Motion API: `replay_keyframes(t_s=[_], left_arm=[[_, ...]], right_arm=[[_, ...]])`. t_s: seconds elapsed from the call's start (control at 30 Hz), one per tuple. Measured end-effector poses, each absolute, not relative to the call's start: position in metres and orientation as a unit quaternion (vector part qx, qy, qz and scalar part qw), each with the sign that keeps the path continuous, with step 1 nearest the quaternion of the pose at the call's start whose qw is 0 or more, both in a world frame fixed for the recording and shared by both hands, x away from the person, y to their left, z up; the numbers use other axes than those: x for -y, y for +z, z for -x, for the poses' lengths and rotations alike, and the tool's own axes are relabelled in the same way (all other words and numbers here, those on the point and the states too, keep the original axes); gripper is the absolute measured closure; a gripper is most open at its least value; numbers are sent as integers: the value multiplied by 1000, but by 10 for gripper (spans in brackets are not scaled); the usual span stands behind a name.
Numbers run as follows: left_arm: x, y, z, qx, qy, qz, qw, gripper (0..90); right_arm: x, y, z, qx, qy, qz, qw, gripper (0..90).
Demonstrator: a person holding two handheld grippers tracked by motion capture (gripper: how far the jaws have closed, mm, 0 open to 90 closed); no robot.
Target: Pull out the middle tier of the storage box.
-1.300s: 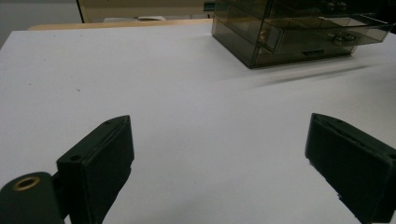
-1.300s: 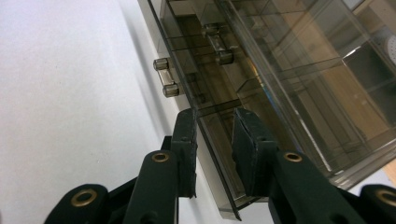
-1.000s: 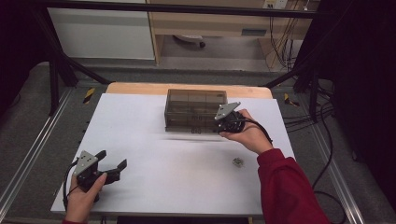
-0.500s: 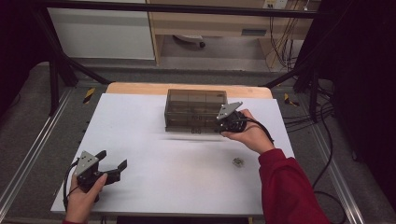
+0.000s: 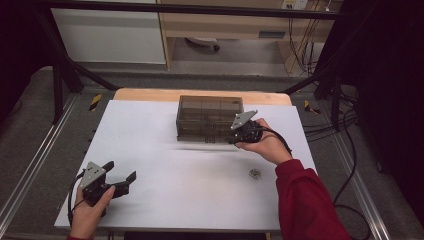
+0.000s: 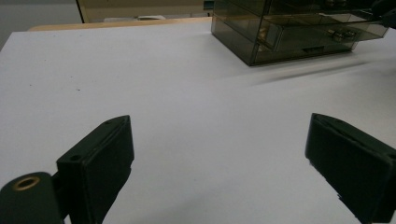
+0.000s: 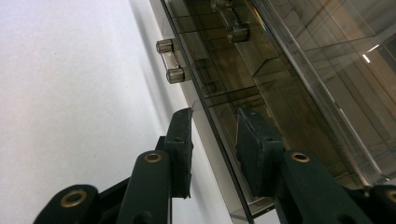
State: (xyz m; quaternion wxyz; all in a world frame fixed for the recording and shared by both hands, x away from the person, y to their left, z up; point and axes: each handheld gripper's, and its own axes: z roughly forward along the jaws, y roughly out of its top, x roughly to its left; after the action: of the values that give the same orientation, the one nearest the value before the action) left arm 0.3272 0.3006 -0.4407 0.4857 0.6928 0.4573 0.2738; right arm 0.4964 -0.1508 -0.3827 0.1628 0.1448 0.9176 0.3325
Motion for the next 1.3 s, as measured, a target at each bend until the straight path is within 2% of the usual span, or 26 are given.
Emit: replay_keyframes(t_s=[1.3], left_arm=[[-298, -442, -329, -453, 269, -700, 482, 83]], right_arm=[[146, -405, -509, -923, 334, -131, 137, 704]])
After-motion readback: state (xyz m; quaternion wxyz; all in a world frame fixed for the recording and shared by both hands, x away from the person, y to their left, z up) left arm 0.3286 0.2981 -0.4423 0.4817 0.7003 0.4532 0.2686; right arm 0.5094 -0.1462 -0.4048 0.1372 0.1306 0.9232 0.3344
